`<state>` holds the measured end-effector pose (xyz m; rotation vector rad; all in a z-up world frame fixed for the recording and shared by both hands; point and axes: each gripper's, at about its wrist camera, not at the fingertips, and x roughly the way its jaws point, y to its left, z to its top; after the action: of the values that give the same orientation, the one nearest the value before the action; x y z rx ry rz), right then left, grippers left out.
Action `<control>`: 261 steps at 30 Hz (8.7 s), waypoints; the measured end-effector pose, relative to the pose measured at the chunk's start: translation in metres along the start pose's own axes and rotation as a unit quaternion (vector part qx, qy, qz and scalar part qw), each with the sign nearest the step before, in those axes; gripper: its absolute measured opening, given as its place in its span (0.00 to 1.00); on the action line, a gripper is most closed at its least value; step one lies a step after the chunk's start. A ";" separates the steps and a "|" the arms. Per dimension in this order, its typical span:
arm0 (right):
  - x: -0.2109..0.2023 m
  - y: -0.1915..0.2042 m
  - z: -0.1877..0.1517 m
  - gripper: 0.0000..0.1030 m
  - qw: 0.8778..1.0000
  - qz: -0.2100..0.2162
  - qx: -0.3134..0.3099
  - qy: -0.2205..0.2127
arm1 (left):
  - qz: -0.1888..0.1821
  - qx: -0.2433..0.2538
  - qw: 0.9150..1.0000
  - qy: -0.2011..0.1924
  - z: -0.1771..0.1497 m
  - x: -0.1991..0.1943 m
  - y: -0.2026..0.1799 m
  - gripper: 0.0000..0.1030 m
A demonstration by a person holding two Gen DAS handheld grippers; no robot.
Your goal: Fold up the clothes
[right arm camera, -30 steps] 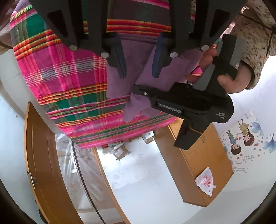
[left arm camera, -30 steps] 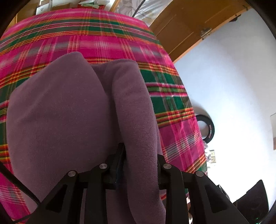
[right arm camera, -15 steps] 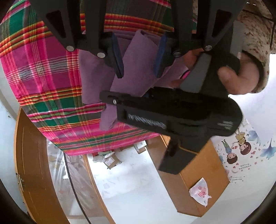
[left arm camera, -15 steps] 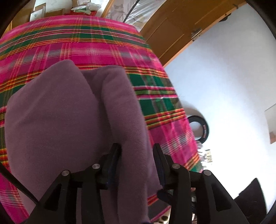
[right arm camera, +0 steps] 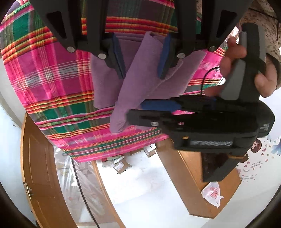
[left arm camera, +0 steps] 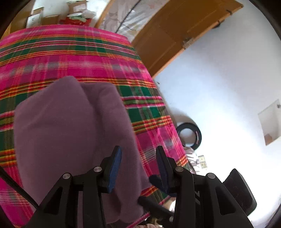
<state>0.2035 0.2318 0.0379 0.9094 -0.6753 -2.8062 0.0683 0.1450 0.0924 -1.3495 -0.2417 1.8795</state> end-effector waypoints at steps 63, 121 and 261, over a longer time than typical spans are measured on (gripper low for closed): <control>0.047 -0.022 0.009 0.27 0.980 -0.113 -0.149 0.064 | 0.098 -0.025 0.993 -0.067 -0.043 -0.039 0.119 0.41; 0.051 -0.095 0.025 0.44 0.991 0.025 0.060 0.121 | -0.084 -0.003 0.995 -0.059 -0.045 -0.022 0.147 0.56; 0.182 -0.017 0.105 0.19 0.963 0.189 0.017 0.193 | -0.106 -0.145 0.983 -0.042 0.074 -0.012 0.257 0.28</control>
<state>-0.0047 0.2424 0.0094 1.1508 -0.7441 -2.2086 -0.1192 -0.0141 -0.0132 -1.3743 -0.6979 1.7704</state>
